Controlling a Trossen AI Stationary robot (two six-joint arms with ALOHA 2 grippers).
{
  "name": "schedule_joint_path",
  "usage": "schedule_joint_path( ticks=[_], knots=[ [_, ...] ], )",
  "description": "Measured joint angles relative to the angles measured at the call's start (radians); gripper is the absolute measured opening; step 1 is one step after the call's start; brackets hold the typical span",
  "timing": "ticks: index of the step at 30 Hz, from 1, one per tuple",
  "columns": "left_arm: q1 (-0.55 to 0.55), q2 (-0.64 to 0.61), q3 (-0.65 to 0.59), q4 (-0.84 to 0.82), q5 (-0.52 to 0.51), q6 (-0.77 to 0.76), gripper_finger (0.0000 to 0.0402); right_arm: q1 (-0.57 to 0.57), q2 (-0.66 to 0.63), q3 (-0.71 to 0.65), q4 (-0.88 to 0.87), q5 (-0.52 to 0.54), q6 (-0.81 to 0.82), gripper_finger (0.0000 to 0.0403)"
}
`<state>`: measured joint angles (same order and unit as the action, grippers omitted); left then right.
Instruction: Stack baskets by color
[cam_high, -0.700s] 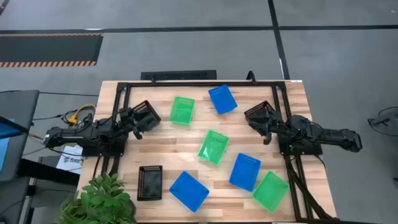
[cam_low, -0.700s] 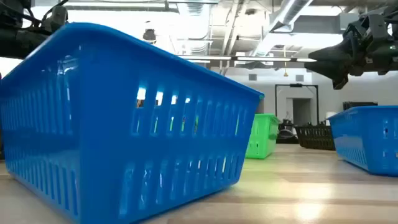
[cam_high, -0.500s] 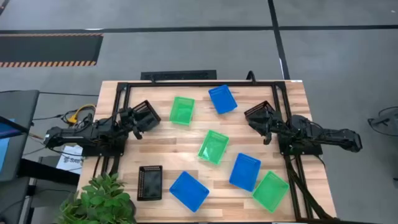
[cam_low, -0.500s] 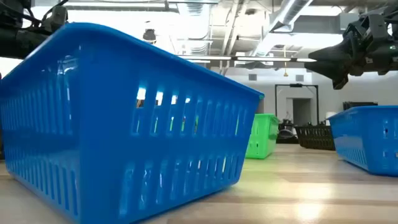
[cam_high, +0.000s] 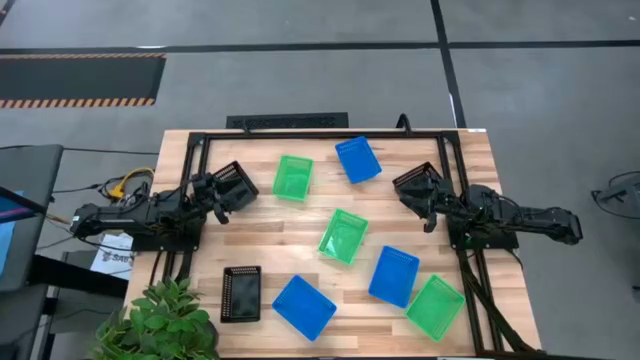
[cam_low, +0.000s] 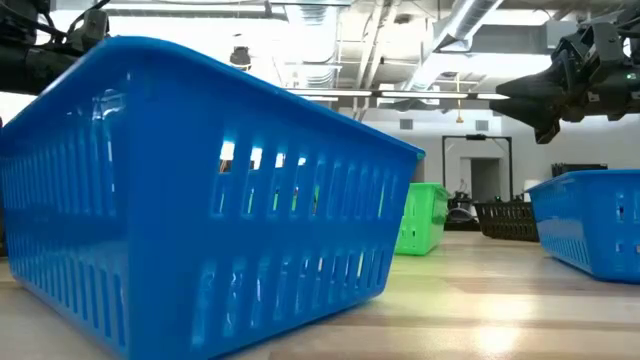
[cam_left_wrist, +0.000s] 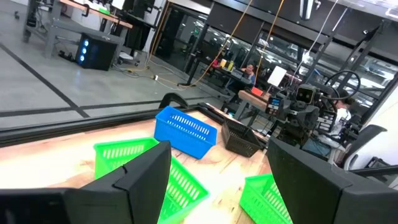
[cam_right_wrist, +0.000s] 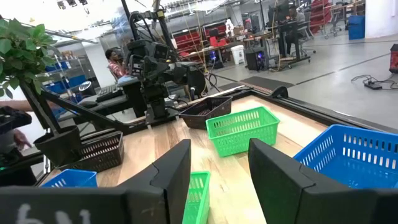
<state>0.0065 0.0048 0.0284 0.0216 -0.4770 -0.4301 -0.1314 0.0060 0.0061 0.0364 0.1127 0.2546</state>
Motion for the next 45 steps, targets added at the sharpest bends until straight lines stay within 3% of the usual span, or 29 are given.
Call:
schedule_joint_path(
  ticks=[35, 45],
  knots=[
    [0.000, 0.000, 0.000, 0.002, -0.003, 0.000, 0.0256, 0.000, 0.000, 0.000, 0.000, 0.000, 0.000, 0.0183],
    [0.000, 0.000, 0.000, 0.000, -0.006, -0.347, 0.0256, -0.003, 0.000, 0.000, 0.005, 0.000, 0.009, 0.0182]
  ],
)
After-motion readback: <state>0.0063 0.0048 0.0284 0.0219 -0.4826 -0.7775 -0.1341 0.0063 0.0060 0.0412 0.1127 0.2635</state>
